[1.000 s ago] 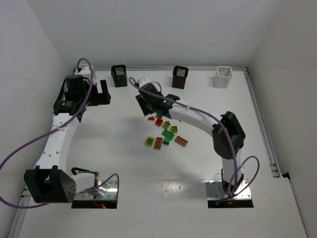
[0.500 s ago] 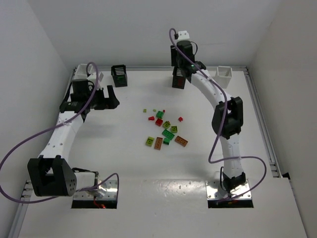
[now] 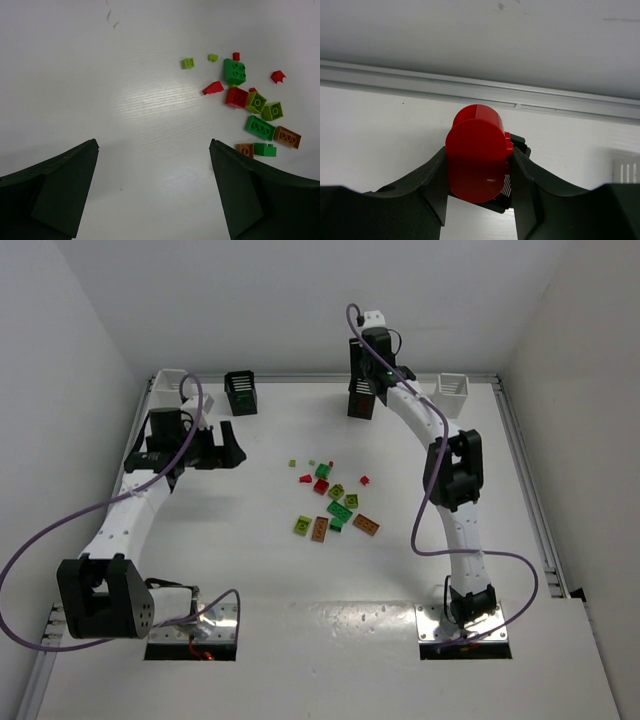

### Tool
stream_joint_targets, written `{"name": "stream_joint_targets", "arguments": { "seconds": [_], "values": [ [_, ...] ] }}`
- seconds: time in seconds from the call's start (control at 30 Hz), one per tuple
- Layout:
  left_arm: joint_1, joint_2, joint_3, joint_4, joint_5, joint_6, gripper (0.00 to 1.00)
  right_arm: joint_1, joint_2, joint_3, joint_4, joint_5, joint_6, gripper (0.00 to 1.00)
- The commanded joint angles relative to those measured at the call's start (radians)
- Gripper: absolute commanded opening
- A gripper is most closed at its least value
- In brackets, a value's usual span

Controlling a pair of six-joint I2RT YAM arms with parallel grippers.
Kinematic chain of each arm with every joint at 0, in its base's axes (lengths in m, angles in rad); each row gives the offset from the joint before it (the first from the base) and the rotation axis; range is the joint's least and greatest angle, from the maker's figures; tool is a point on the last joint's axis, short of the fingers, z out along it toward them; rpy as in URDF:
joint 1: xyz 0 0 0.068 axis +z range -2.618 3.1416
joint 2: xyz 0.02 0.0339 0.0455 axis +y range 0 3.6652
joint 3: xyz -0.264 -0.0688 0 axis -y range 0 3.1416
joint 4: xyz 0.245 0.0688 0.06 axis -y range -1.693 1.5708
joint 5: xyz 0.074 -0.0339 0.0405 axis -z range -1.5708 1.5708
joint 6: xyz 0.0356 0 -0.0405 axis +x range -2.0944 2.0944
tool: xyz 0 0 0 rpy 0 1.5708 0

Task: Sort the legos into containers by color

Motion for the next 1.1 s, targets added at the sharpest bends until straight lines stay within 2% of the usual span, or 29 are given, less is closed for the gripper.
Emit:
{"name": "stream_joint_targets", "arguments": {
  "seconds": [0.0, 0.17, 0.2, 0.33, 0.37, 0.5, 0.7, 0.8, 0.93, 1.07],
  "values": [
    [-0.035, -0.003, 0.006, 0.034, -0.001, 0.018, 1.0, -0.017, 0.001, 0.051, 0.036, -0.016, -0.002, 0.1],
    [-0.09, 0.008, 0.057, -0.009, -0.056, 0.07, 1.0, -0.027, 0.002, 0.042, 0.036, -0.016, -0.002, 0.16],
    [-0.09, 0.008, 0.057, -0.009, -0.056, 0.071, 1.0, -0.027, 0.002, 0.033, 0.027, -0.016, -0.002, 0.25],
    [-0.144, 0.035, 0.077, -0.027, -0.03, 0.107, 1.0, -0.027, 0.002, 0.022, 0.018, -0.055, -0.002, 0.45],
    [-0.154, 0.045, 0.077, -0.027, -0.018, 0.116, 1.0, -0.027, 0.002, 0.022, 0.008, -0.055, -0.002, 0.56],
    [-0.216, 0.057, 0.077, -0.027, -0.018, 0.117, 1.0, -0.027, -0.032, 0.012, -0.001, -0.087, 0.009, 0.66],
    [-0.334, 0.088, 0.068, -0.017, -0.036, 0.117, 1.0, -0.036, -0.09, -0.018, -0.031, -0.113, 0.029, 0.7],
    [-0.397, 0.115, 0.068, -0.007, -0.049, 0.107, 0.98, -0.045, -0.184, -0.067, -0.05, -0.092, 0.038, 0.7],
    [-0.512, 0.166, 0.058, 0.011, -0.108, 0.098, 0.95, -0.097, -0.345, -0.215, -0.091, -0.093, 0.048, 0.7],
    [-0.638, 0.236, 0.084, 0.02, -0.161, 0.098, 0.86, -0.148, -0.521, -0.408, -0.11, -0.134, 0.048, 0.68]
  ]
}}
